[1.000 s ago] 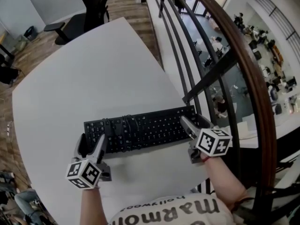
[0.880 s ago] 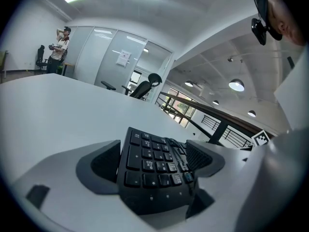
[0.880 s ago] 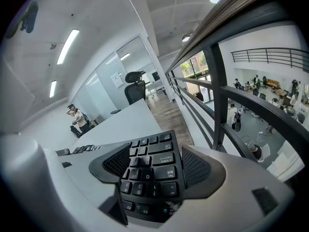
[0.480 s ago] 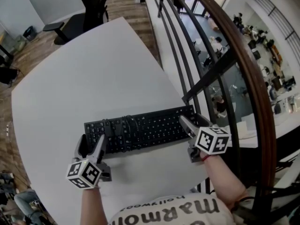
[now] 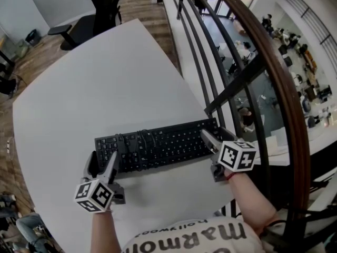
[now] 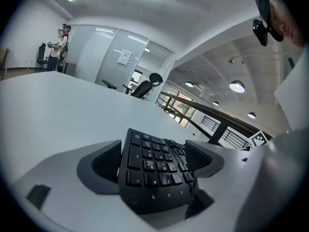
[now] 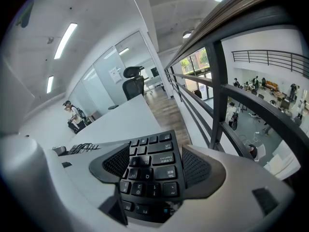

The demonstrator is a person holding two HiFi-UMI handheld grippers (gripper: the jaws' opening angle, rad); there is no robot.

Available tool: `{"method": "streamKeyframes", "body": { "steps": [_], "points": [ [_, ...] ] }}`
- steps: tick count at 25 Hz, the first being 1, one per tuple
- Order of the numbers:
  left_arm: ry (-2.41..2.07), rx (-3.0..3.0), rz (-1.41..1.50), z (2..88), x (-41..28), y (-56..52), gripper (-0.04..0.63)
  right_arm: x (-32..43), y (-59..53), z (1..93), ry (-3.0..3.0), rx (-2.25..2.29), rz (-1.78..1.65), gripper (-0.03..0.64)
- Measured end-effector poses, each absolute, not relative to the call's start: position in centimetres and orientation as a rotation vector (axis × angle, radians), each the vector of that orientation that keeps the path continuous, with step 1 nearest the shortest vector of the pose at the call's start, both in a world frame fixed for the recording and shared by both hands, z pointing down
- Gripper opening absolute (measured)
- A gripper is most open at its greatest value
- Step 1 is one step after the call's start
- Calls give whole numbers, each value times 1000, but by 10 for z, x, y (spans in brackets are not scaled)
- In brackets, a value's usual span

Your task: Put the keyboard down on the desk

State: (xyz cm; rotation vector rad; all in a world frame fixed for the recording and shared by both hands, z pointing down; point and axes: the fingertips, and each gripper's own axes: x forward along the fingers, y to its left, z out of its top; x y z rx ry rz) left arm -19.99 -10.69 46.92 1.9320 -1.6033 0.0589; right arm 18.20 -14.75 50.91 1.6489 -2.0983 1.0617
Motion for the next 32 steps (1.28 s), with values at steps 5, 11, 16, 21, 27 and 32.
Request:
{"method": "streamKeyframes", "body": {
  "steps": [5,11,16,21,27,32],
  "points": [
    [-1606,1930,50,468,-200,-106,411,182,-148,510,-2090,1644,1064,351],
    [-1607,1926,57,468,-200,-105,408,181,-149,511,-2088,1634,1065,351],
    [-1605,1937,56,465,-199,-104,408,182,-149,510,-2094,1629,1087,351],
    [-1605,1943,73,467,-200,-103,408,180,-150,514,-2077,1612,1075,351],
    [-1603,1934,62,465,-201,-102,394,180,-150,515,-2059,1604,1075,351],
    [-1603,1925,65,465,-200,-100,394,180,-151,516,-2047,1605,1065,351]
  ]
}}
